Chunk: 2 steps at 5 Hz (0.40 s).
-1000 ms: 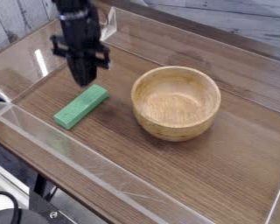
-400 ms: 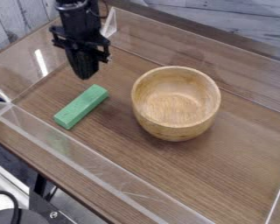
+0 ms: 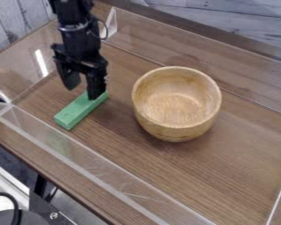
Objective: Put the green block in the brown bowl
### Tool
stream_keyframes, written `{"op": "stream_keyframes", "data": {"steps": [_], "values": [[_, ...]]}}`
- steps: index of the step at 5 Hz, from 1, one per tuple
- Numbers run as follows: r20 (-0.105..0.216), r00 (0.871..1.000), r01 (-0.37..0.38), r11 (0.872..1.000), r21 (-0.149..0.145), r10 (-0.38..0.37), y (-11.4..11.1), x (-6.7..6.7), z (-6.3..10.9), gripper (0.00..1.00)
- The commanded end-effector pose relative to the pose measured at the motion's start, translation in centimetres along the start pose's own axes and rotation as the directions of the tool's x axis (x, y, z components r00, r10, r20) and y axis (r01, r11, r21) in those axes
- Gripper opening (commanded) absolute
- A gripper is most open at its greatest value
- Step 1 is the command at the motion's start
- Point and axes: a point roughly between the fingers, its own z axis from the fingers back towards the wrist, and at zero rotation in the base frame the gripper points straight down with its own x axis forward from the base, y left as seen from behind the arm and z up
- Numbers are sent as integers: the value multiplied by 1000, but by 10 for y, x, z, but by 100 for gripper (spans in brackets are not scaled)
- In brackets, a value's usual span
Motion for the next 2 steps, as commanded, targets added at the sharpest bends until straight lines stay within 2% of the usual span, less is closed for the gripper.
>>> {"op": "stream_keyframes", "data": {"steps": [1, 2], "values": [[15, 1000, -5, 1000, 28, 5, 9, 2, -3, 100], [-4, 1000, -8, 1000, 28, 8, 11, 3, -13, 100]]}}
